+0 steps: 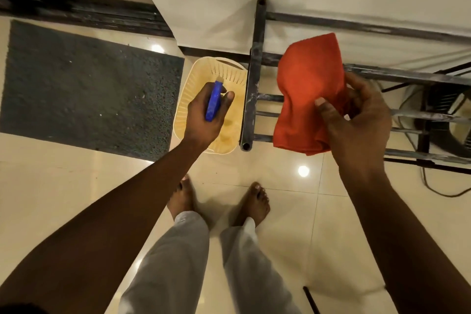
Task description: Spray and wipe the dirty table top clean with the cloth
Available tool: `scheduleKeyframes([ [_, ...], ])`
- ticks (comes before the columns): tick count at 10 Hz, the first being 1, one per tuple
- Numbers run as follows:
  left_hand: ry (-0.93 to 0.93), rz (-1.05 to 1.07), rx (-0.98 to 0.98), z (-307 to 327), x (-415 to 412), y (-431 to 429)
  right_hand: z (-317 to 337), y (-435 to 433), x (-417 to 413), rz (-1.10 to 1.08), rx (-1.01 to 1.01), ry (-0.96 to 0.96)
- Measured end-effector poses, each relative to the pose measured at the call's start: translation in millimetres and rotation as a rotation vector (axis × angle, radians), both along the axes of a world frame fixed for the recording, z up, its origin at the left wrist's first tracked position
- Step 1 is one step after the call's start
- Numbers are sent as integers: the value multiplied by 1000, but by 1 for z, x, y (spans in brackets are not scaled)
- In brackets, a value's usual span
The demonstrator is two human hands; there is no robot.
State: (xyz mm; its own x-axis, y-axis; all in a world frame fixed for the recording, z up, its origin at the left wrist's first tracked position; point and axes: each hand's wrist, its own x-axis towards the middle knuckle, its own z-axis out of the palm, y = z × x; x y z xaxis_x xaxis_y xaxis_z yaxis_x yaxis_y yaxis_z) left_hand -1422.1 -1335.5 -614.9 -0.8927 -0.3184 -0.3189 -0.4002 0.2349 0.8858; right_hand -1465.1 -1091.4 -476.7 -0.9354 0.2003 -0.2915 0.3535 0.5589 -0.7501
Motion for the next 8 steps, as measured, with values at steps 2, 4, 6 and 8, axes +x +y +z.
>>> scheduleKeyframes([
  [2, -6, -97, -19, -37, 4, 4, -8, 6, 3, 78, 213, 105],
  [4, -78, -188, -57, -58, 18, -2, -12, 4, 15, 266, 369, 135],
  [6, -130, -412, -178, -60, 30, -19, -1, 6, 28, 382, 431, 39],
  [8, -313, -476, -226, -33, 60, -42, 36, -9, 42, 502, 542, 14],
])
